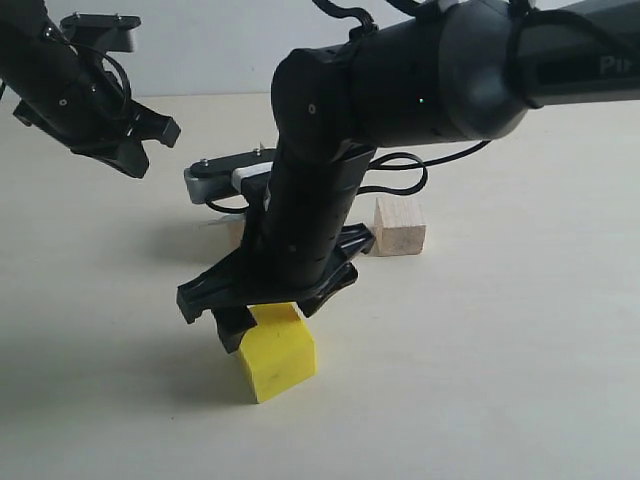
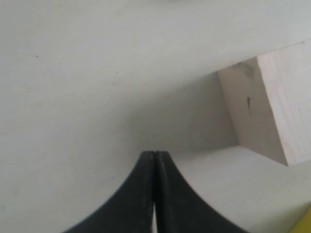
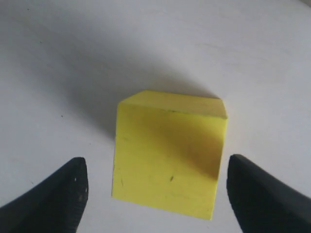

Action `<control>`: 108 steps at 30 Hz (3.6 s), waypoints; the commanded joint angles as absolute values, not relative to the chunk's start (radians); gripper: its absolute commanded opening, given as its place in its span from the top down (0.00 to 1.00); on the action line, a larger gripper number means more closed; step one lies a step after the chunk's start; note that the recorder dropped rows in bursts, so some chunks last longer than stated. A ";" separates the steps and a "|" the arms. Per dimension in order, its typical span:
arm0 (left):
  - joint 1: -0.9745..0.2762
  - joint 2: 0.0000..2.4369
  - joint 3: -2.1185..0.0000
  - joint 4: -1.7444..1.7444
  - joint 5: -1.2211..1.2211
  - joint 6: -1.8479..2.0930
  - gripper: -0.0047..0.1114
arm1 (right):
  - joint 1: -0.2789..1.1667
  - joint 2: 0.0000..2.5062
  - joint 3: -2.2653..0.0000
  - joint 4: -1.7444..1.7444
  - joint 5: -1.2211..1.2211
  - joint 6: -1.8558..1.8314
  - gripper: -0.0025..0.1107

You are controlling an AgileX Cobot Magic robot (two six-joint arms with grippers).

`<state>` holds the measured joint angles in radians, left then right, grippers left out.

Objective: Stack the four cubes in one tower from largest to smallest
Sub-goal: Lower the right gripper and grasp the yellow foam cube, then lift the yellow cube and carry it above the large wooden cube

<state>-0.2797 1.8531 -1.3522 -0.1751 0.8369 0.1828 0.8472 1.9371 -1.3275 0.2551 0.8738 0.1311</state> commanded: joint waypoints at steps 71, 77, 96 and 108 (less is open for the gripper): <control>-0.279 1.518 -1.271 -0.191 0.953 0.202 0.96 | 0.522 1.974 -1.852 0.104 1.221 -0.583 0.98; -0.279 1.439 -1.269 -0.197 1.016 0.202 0.96 | 0.522 2.040 -1.973 0.173 1.221 -0.711 0.98; -0.279 1.309 -1.269 -0.257 1.125 0.208 0.96 | 0.605 2.110 -1.982 0.209 1.221 -0.812 0.98; -0.279 1.262 -1.269 -0.259 1.130 0.229 0.96 | 0.664 2.134 -1.982 0.076 1.221 -0.904 0.98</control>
<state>-0.2797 1.2719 -1.2715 -0.2510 1.1261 0.2257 0.6616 2.1380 -1.9706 0.0834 1.2254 -0.8537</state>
